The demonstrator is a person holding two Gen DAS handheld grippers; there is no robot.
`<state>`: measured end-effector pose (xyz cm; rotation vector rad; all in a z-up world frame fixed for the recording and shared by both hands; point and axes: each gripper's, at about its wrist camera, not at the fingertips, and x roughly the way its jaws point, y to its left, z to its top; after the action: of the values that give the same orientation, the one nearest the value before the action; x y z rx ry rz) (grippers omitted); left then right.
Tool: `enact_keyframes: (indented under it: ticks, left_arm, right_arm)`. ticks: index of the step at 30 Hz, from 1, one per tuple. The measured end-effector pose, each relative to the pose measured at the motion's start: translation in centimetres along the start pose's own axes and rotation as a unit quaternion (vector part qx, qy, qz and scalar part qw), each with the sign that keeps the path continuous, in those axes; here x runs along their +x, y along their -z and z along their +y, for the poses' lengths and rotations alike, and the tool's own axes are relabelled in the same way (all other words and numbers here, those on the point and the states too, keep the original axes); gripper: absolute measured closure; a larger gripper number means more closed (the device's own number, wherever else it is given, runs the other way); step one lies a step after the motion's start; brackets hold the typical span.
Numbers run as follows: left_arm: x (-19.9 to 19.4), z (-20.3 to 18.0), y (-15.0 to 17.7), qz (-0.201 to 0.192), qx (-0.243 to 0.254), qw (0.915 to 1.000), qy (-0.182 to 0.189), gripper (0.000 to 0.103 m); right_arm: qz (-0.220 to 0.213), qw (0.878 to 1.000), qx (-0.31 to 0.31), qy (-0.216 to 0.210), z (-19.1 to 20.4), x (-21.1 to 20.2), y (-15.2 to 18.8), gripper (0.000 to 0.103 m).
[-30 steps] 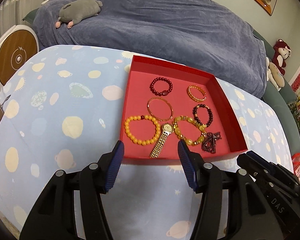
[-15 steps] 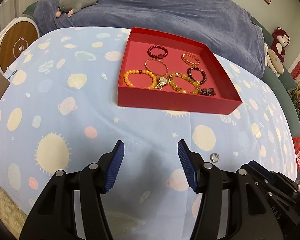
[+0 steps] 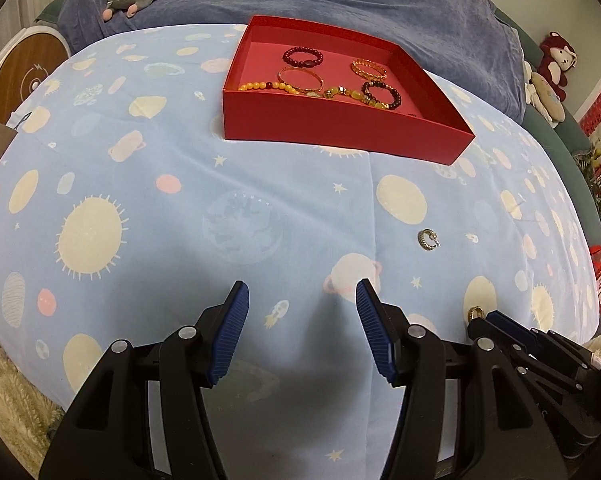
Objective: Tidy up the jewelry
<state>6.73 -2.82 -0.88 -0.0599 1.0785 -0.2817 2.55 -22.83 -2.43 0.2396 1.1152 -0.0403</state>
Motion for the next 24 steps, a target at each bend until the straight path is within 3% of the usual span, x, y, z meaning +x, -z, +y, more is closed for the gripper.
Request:
enact_keyframes:
  ticks: [13, 24]
  left_arm:
    - [0.18, -0.01, 0.28, 0.004, 0.0, 1.0, -0.003, 0.05]
    - [0.53, -0.23, 0.75, 0.01, 0.01, 0.9999, -0.005, 0.05]
  right_arm:
    - [-0.014, 1.0, -0.022, 0.015, 0.59, 0.37, -0.08, 0.078]
    - [-0.021, 0.999, -0.027, 0.025, 0.6, 0.44, -0.02, 0.084]
